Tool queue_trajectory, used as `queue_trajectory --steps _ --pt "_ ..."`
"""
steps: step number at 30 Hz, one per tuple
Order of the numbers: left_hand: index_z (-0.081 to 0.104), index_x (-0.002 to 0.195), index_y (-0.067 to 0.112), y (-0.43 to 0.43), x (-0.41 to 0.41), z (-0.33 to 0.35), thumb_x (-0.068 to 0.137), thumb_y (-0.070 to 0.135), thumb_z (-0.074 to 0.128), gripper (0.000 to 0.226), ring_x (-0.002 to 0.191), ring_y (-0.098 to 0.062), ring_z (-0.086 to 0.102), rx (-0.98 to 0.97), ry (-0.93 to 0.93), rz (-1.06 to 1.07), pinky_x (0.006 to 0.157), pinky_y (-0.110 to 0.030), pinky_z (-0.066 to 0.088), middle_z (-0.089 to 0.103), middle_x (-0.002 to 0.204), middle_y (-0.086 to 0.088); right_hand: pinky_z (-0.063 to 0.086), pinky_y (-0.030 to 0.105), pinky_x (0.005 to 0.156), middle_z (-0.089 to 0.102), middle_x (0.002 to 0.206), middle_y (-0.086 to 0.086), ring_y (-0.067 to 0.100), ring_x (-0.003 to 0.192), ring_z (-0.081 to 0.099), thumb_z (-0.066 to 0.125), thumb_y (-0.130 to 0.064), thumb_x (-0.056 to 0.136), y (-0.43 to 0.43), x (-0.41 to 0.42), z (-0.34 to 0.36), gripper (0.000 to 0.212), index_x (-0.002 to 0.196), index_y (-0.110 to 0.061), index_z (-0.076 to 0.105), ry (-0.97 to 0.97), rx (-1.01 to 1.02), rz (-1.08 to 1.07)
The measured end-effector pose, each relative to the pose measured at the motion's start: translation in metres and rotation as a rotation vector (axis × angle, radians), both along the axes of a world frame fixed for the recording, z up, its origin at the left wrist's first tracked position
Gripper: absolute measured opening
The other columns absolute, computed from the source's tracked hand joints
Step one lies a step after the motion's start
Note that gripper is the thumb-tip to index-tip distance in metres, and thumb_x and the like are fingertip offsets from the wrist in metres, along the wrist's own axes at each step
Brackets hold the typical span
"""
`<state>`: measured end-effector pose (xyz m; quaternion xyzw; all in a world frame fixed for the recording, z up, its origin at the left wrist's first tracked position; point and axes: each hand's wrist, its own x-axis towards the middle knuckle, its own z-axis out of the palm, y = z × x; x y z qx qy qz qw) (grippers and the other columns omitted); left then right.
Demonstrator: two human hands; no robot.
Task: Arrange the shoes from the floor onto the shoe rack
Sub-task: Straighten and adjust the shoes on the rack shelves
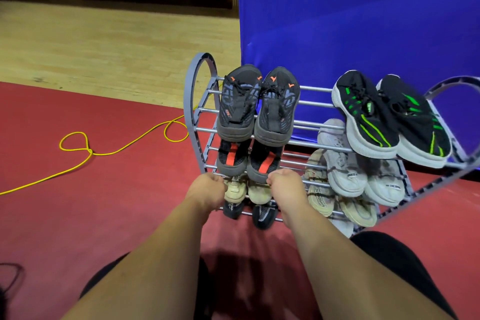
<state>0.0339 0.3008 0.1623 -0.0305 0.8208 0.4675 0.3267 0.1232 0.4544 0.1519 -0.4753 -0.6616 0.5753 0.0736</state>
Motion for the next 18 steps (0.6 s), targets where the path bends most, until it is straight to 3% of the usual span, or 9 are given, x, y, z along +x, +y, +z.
queue_trajectory --steps 2,4,6,7,9,11,14,18 --pt "0.057 0.079 0.015 0.003 -0.004 -0.002 0.085 0.003 0.056 0.014 0.067 -0.025 0.049 0.053 -0.042 0.069 0.065 -0.038 0.048 0.053 0.074 -0.011 0.036 0.037 0.063 0.053 0.07 0.003 0.021 0.067 0.043 0.05 -0.011 0.075 -0.001 0.001 0.002 0.012 0.076 -0.004 0.06 0.033 -0.015 -0.042" --pt "0.061 0.097 0.012 0.008 -0.009 -0.004 0.093 0.008 0.06 0.005 0.074 -0.027 0.059 0.129 -0.115 0.136 0.075 -0.041 0.059 0.06 0.086 -0.012 0.031 0.036 0.061 0.046 0.065 0.001 0.021 0.064 0.037 0.05 -0.01 0.076 -0.002 0.001 0.006 0.009 0.071 -0.016 0.054 0.045 -0.012 -0.046" --pt "0.058 0.113 0.009 0.014 -0.012 -0.004 0.098 0.021 0.063 0.02 0.088 -0.025 0.067 0.177 -0.211 0.213 0.085 -0.042 0.062 0.063 0.098 -0.008 0.036 0.038 0.059 0.046 0.064 -0.001 0.022 0.061 0.038 0.052 -0.014 0.079 -0.001 0.0 0.005 0.009 0.072 -0.019 0.048 0.053 0.0 -0.077" --pt "0.057 0.117 0.009 0.017 -0.013 -0.004 0.099 0.027 0.063 0.025 0.094 -0.025 0.069 0.202 -0.246 0.252 0.086 -0.042 0.062 0.062 0.102 -0.007 0.044 0.042 0.06 0.052 0.066 -0.002 0.022 0.061 0.045 0.055 -0.021 0.079 0.0 -0.001 0.001 0.006 0.078 -0.019 0.049 0.055 -0.003 -0.106" --pt "0.057 0.119 0.008 0.026 -0.017 -0.006 0.1 0.031 0.062 0.03 0.098 -0.028 0.068 0.257 -0.305 0.322 0.083 -0.042 0.061 0.06 0.104 -0.008 0.059 0.051 0.07 0.066 0.083 0.0 0.024 0.068 0.064 0.059 -0.041 0.077 0.003 -0.004 -0.008 0.033 0.105 -0.027 0.052 0.02 -0.044 -0.133" --pt "0.057 0.12 0.007 0.035 -0.02 -0.008 0.103 0.029 0.058 0.028 0.097 -0.029 0.066 0.314 -0.351 0.371 0.078 -0.042 0.059 0.058 0.102 -0.011 0.064 0.046 0.066 0.068 0.097 0.005 0.031 0.075 0.073 0.058 -0.051 0.083 0.001 -0.005 -0.009 0.044 0.122 -0.037 0.043 -0.037 -0.108 -0.059" --pt "0.057 0.127 0.005 0.044 -0.024 -0.012 0.106 0.018 0.05 0.026 0.096 -0.027 0.066 0.362 -0.379 0.395 0.072 -0.037 0.06 0.061 0.109 -0.015 0.064 0.042 0.059 0.071 0.098 0.017 0.031 0.069 0.074 0.057 -0.041 0.099 -0.004 -0.01 -0.008 0.018 0.115 -0.04 0.048 0.059 -0.212 -0.045" --pt "0.052 0.13 0.007 0.046 -0.032 -0.018 0.102 0.012 0.051 0.028 0.093 -0.026 0.075 0.352 -0.351 0.372 0.067 -0.036 0.063 0.07 0.111 -0.019 0.064 0.051 0.073 0.07 0.087 0.022 0.033 0.069 0.07 0.057 -0.03 0.102 -0.003 -0.016 -0.012 0.012 0.106 -0.041 0.054 0.143 -0.215 -0.094"
